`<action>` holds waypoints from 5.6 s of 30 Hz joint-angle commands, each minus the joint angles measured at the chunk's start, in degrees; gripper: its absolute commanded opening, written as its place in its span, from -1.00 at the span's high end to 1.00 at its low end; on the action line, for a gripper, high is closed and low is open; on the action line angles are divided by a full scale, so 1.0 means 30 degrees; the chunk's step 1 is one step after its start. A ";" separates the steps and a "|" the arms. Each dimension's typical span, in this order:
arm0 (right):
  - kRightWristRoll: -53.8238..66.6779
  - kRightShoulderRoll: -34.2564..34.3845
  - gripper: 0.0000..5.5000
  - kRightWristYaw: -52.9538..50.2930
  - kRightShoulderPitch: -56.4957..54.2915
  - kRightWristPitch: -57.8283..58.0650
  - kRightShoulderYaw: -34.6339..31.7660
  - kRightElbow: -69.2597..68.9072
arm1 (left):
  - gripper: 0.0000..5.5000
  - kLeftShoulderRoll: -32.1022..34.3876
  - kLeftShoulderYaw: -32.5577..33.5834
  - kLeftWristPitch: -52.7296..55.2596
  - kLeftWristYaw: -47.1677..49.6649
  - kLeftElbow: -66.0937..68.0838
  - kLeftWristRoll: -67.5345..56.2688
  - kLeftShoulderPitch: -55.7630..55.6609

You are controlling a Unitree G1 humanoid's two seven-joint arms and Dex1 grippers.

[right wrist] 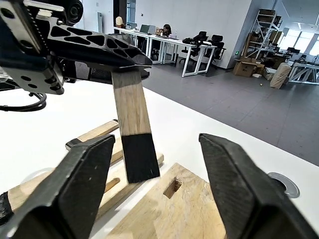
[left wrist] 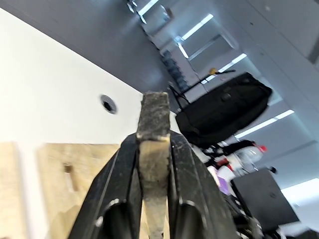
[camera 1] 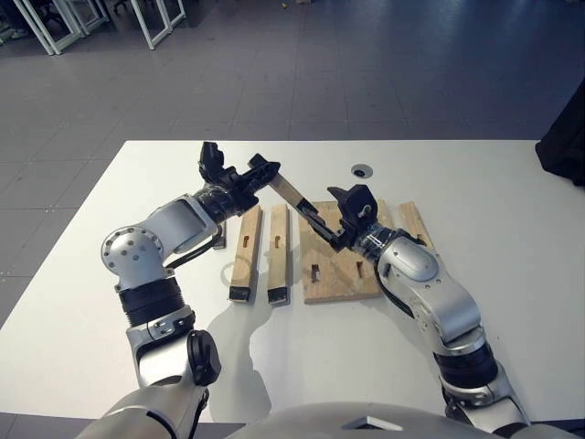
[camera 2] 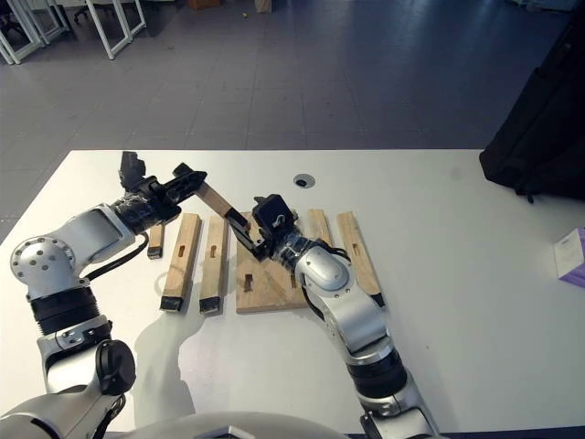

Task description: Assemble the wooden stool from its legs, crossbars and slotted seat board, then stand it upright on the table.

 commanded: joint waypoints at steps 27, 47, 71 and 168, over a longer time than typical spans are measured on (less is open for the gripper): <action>-0.2237 0.1656 -0.87 -0.4203 0.3777 0.0195 -0.1043 -0.0456 | 0.84 0.0534 -0.7082 -0.6091 0.1886 -0.6730 1.3672 0.5592; -0.2438 0.1108 -0.87 -0.3779 0.3599 0.0506 -0.1201 -0.0738 | 0.84 -0.0759 -0.6856 -0.5732 0.1330 -0.6155 1.5335 0.6864; -0.2471 0.0957 -0.87 -0.3168 0.2357 0.0292 -0.1623 0.0061 | 0.84 -0.2442 -0.8029 -0.7845 0.1008 -0.5822 1.7336 0.8412; 0.2406 0.2101 -0.98 -0.1701 -0.0510 0.7961 -0.8622 -0.0873 | 0.25 -0.1806 -0.6486 -0.9328 -0.0522 -0.9867 1.7700 1.0245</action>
